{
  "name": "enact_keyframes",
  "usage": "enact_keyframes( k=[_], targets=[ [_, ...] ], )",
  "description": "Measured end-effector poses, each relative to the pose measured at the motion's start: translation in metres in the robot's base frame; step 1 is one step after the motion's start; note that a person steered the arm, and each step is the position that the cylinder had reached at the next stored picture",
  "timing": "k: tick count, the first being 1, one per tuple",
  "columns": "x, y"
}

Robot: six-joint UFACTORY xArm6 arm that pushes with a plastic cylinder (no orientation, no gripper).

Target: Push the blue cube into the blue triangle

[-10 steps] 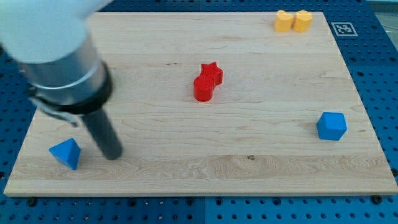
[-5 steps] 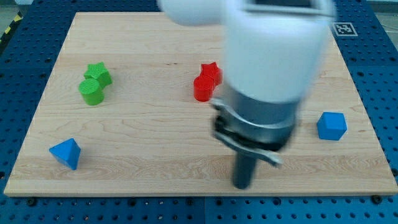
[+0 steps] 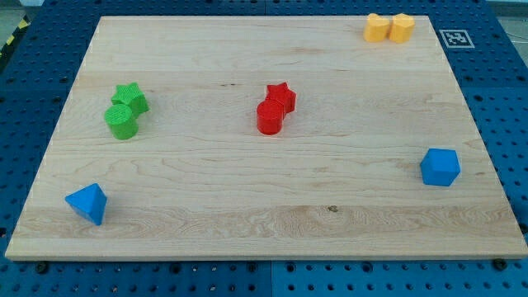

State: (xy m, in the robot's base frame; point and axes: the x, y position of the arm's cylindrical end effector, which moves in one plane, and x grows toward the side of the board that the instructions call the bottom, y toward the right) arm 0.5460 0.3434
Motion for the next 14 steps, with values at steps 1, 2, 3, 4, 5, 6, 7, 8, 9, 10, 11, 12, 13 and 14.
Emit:
enact_keyframes(
  k=[1,2,3,4,5,6,7,8,9,10,11,12,13,14],
  targets=[
    [-0.014,-0.047],
    [-0.023,-0.119],
    [-0.029,-0.144],
    [-0.032,-0.124],
    [-0.032,-0.143],
    [-0.032,-0.201],
    [-0.028,-0.263],
    [-0.023,-0.287],
    [-0.030,-0.276],
    [-0.050,-0.258],
    [-0.042,-0.288],
    [-0.015,-0.352],
    [0.003,-0.412],
    [-0.002,-0.403]
  ],
)
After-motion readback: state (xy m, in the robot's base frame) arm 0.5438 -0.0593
